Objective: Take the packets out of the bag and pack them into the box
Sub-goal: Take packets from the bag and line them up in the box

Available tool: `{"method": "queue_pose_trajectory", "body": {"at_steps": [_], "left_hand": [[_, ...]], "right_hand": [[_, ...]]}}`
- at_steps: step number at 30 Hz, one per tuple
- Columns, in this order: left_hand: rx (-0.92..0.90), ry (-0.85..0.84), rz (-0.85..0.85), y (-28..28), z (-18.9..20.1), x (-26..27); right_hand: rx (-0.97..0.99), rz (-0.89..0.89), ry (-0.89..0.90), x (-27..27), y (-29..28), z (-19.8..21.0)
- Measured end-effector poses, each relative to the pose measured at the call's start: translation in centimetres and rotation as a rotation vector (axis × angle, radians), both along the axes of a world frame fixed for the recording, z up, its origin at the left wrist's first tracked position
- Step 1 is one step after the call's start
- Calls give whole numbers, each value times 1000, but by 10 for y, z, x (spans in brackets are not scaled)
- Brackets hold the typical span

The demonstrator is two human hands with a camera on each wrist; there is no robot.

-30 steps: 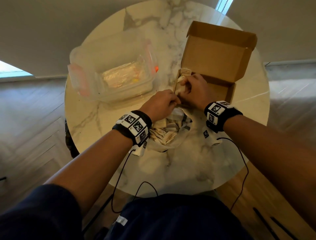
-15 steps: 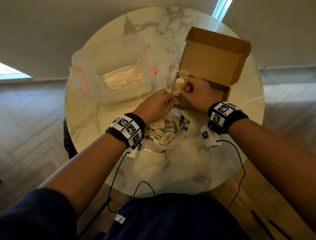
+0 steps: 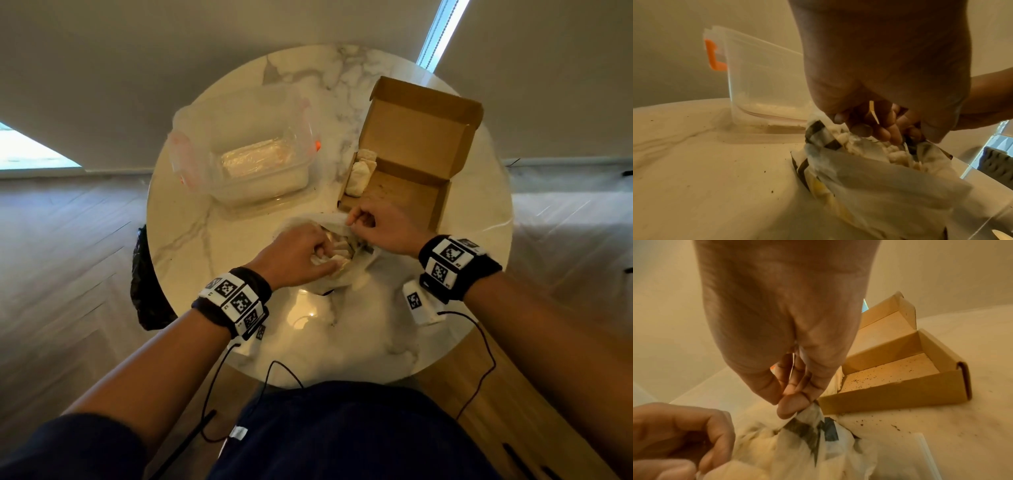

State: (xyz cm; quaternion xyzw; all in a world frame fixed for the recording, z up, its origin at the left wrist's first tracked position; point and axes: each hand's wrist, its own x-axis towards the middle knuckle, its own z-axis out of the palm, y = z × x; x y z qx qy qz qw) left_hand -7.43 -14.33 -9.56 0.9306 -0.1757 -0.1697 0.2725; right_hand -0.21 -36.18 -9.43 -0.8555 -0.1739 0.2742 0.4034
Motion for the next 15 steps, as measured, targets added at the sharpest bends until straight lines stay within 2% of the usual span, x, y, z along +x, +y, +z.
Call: {"method": "queue_pose_trajectory", "body": {"at_steps": [5, 10, 15], "left_hand": [[76, 33, -18, 3, 0, -8], [12, -12, -2, 2, 15, -1], [-51, -73, 74, 0, 25, 5]], "right_hand": [[-41, 114, 25, -17, 1, 4], [-133, 266, -42, -25, 8, 11], [-126, 241, -103, -32, 13, 13]]}}
